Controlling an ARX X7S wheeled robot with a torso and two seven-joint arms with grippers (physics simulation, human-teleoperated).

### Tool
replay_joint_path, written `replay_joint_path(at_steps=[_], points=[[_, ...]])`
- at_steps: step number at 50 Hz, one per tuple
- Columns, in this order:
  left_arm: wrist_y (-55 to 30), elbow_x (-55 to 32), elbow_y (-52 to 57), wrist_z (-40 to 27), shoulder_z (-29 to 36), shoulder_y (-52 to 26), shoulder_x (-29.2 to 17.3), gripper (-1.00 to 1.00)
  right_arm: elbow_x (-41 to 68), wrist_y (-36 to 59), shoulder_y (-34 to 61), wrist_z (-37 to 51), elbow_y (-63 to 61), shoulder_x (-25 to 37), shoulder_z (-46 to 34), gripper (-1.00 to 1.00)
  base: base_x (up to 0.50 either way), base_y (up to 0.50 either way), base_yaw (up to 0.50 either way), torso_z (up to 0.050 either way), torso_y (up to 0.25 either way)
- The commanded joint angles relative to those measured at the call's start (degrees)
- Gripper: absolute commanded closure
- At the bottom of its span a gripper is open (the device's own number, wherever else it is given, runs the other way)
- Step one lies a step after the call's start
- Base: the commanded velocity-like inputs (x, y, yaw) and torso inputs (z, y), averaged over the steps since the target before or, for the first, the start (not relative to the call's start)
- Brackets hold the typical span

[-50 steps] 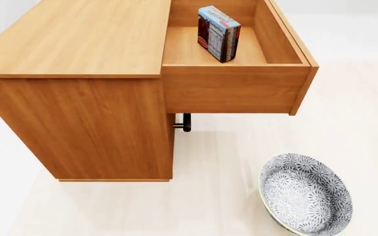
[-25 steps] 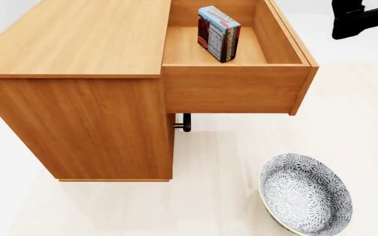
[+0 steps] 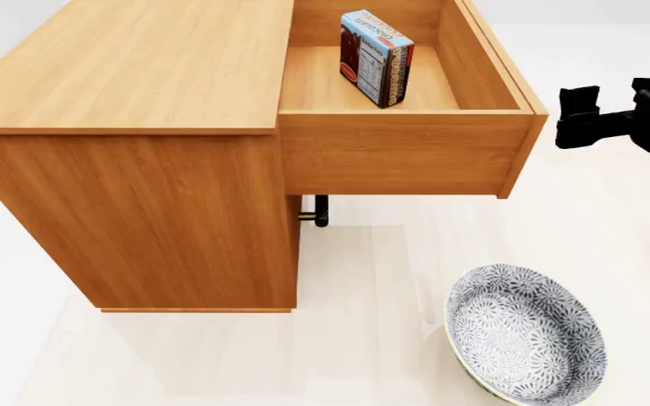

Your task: Put the chocolate pudding in the top drawer of the cabinet and close it.

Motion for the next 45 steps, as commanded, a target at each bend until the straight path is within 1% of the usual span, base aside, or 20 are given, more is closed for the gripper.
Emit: replay_joint_path(at_steps=[1,13,25,33,45], points=[[0.37,-0.21,0.31,-0.21,0.16,0.07,0.06,-1.00,0.30,-3.12,-5.02,0.99,1.59,-0.65,0.76,-1.00,0.00,0.00,0.00,0.000,0.000],[-0.47,0.77,0.08,0.16,0.87,-0.03,1.04,-1.00,0.06,-3.78,-4.27,-0.67,1.56,-3.53,-0.40,-1.00,0.00,0.00,0.00,0.000,0.000],[-2.29,2.25,-0.63,0.99,1.25,0.10,2.58,-1.00,1.68,-3.26,-4.57,-3.63,-2.21,-2.89,-0.84,-1.00,0.00,0.00,0.00,0.000,0.000],[-1.99,1.37,-0.55,0.68,0.44,0.55,2.29,-1.00,3.47,-2.93,-5.18,-6.03,-6.12,-1.78,-0.86,-1.00,0.00,0.00,0.00,0.000,0.000],[-0.11,-0.57,0.07,-0.23,-0.58,0.68,0.61,-1.00,5.71,-1.46,-4.76,-6.83,-11.61,-1.82,-1.11,-1.00,0.00,0.00,0.00,0.000,0.000]])
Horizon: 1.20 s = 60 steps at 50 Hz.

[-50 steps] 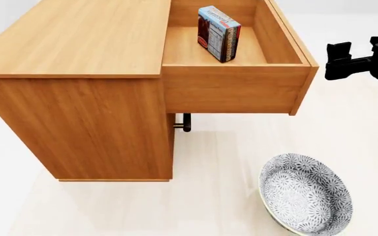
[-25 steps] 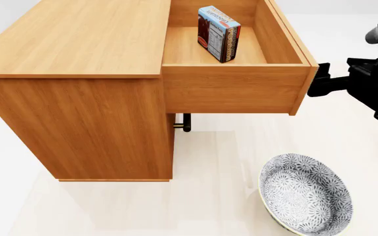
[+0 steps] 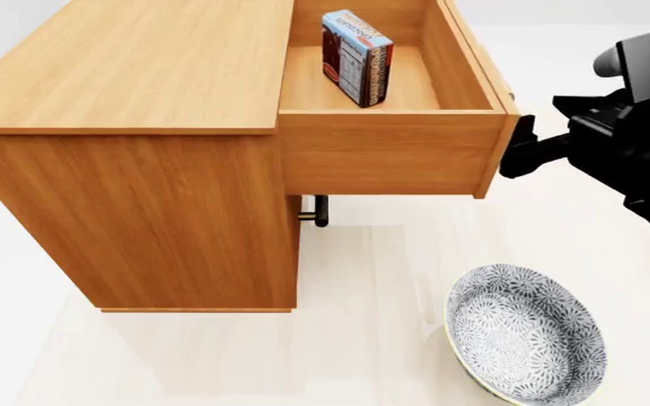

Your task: Put the chocolate pudding in the top drawer of the cabinet and close it.

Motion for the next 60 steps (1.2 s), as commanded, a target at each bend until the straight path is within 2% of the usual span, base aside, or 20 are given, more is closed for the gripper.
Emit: replay_joint_path(at_steps=[1,7,15,27,41,60], points=[[0.92,-0.88,0.28,-0.39,-0.44,0.05,-0.80,-1.00,3.86,1.30,0.15,-1.00,-5.87,0.07,-0.05,-1.00,0.00,0.00,0.00,0.000,0.000],[0.26,0.46,0.01,0.19,0.55,-0.29,-0.10,-1.00,4.41,1.75,0.50,-1.17,-7.26,-0.41,-0.30,-1.00,0.00,0.00,0.00,0.000,0.000],[0.42,0.81,0.00,0.33,0.90,-0.61,-0.25,-1.00,2.33,0.13,1.00,-2.59,-3.14,-2.61,-1.31,-1.00,0.00,0.00,0.00,0.000,0.000],[0.27,0.74,0.02,0.31,0.68,-0.55,-0.31,-1.00,-2.48,-3.28,1.58,-2.64,4.48,-9.38,-4.23,-1.00,0.00,0.00,0.00,0.000,0.000],[-0.44,0.71,-0.09,0.51,0.23,-0.22,0.29,-1.00,-3.33,-4.75,1.94,-3.82,6.40,-14.36,-5.93,-1.00,0.00,0.00,0.00,0.000,-0.001],[1.60,-1.10,0.47,-0.47,-0.41,-0.53,-1.87,-1.00,-5.78,-8.87,3.50,-6.59,14.95,-22.14,-7.71,-1.00,0.00,0.00,0.00,0.000,0.000]])
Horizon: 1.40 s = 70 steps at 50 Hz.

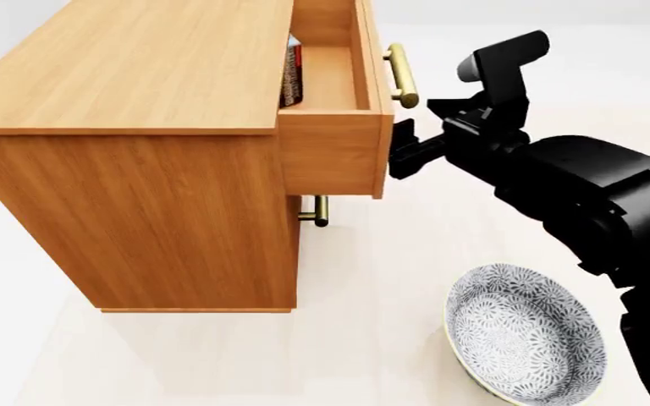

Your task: Put the chocolate pudding in the top drawer of the cabinet and close it.

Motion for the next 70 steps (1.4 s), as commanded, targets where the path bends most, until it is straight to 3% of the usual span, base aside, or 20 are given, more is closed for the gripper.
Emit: replay_joint_path(at_steps=[1,39,70], points=[[0.90,-1.26,0.22,-0.63,-0.76,0.02,-1.13,-1.00,-2.34,-2.10,0.73,-1.56,4.99,-4.59,-1.35,-1.00,0.00,0.00,0.00,0.000,0.000],[1.83,-1.69,0.31,-0.94,-1.03,-0.01,-2.11,-1.00,0.07,-1.04,1.47,-1.85,1.76,-11.05,-2.67,-1.00,0.00,0.00,0.00,0.000,0.000],[-2.30,0.66,-1.16,0.63,-1.24,0.78,1.28,-1.00,1.33,-1.61,2.38,-2.49,2.01,-15.23,-3.06,-1.00,0.00,0.00,0.00,0.000,0.000]])
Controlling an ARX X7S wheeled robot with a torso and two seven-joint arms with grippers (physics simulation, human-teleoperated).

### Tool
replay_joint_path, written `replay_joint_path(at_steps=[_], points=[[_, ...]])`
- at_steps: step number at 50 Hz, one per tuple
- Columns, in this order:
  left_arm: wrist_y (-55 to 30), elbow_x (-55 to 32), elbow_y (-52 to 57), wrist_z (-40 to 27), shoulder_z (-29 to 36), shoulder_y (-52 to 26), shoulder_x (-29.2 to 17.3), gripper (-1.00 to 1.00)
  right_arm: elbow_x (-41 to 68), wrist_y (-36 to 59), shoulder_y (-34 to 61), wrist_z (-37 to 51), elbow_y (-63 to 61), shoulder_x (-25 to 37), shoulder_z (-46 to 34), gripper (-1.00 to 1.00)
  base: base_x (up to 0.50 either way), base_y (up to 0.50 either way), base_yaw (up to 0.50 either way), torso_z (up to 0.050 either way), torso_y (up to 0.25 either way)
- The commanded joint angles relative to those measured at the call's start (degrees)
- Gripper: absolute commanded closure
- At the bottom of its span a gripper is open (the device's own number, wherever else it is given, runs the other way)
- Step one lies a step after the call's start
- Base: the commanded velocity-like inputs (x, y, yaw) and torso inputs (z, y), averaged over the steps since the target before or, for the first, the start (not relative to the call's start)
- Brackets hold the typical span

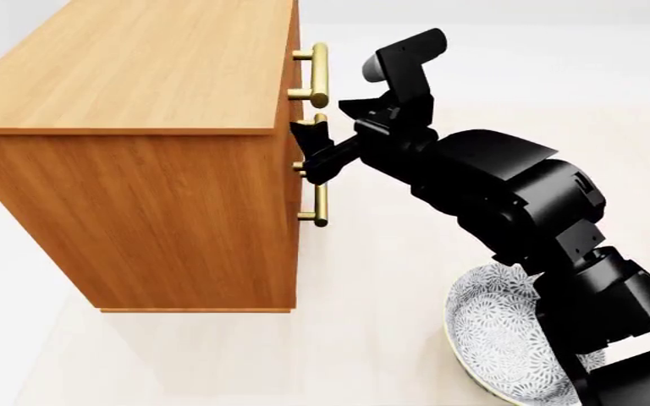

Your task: Put the chocolate pudding in the top drawer of the cabinet and close it.

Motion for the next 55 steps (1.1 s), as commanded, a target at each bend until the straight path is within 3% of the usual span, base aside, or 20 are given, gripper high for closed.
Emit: replay_joint_path(at_steps=[1,11,39,49,55], points=[[-1.35,0.87,-0.50,0.58,-0.13,0.29,1.07,-1.00,1.53,-0.23,0.23,-1.43,-1.13,-2.92,0.19,-1.00,0.01,0.00,0.01,0.000,0.000],[-2.59,1.50,-0.81,0.98,-0.53,0.87,2.28,-1.00,3.63,0.83,-1.78,0.87,-6.79,0.95,1.93,-1.00,0.00,0.00,0.00,0.000,0.000],[-4.61,0.45,-0.84,1.24,-3.52,3.47,4.94,-1.00,24.83,4.72,-23.80,21.68,-51.98,31.09,16.53,-1.00,0.00,0.00,0.00,0.000,0.000],[-4.35,-1.03,-0.37,1.04,-4.99,4.47,5.26,-1.00,36.23,0.28,-29.56,29.36,-64.90,44.42,26.66,-1.00,0.00,0.00,0.00,0.000,0.000],[-5.90,0.39,-0.89,2.10,-4.23,4.37,7.30,-1.00,39.59,-7.89,-41.27,32.03,-71.02,53.63,37.03,-1.00,0.00,0.00,0.00,0.000,0.000]])
